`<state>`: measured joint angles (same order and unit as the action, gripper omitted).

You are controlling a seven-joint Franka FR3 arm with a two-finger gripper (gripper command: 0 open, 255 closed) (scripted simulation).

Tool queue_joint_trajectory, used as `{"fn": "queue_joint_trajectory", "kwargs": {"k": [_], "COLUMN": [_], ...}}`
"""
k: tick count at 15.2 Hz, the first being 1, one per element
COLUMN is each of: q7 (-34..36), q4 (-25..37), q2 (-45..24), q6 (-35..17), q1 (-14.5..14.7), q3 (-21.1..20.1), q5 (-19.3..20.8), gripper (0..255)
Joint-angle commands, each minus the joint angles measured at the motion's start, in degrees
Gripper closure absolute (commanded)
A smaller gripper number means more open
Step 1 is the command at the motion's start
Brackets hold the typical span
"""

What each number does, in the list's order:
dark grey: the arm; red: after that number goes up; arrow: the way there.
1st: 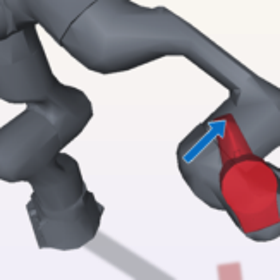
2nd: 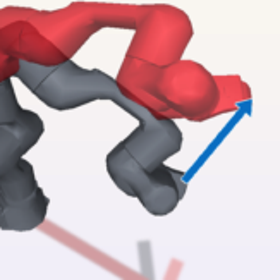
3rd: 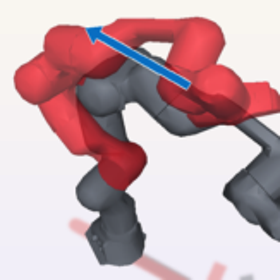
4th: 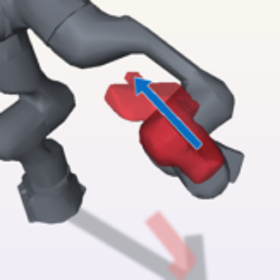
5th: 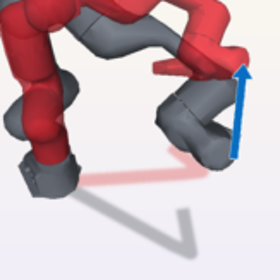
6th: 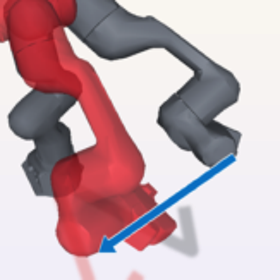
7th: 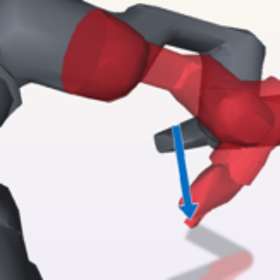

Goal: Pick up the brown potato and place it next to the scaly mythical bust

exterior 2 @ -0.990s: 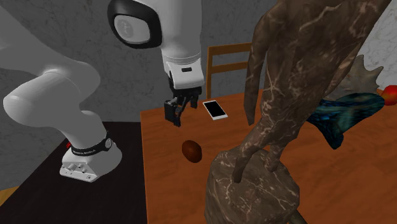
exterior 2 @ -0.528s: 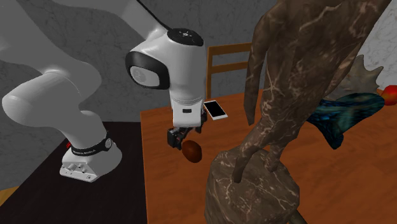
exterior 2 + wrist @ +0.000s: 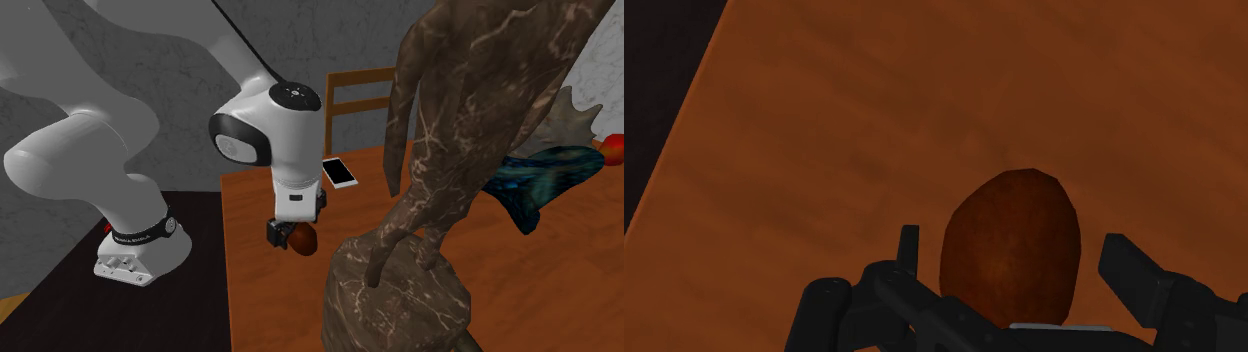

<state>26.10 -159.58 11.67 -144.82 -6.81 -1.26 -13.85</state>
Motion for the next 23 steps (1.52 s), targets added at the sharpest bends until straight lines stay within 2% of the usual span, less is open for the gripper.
{"fn": "queue_joint_trajectory", "kwargs": {"k": [1, 8, 9, 18, 23], "q7": [-0.15, -0.15, -0.15, -0.15, 1.27], "q4": [-0.08, -0.08, -0.08, -0.08, 0.68], "q2": [-0.93, -0.92, -0.92, -0.93, 3.48], "q6": [-1.05, -1.03, -1.03, -1.05, 4.06], "q1": [0.20, 0.20, 0.20, 0.20, -0.35], "q3": [-0.08, -0.08, -0.08, -0.08, -0.19], "q5": [-0.36, -0.36, -0.36, -0.37, 1.09], "gripper": [0, 0, 255, 255, 255]}}
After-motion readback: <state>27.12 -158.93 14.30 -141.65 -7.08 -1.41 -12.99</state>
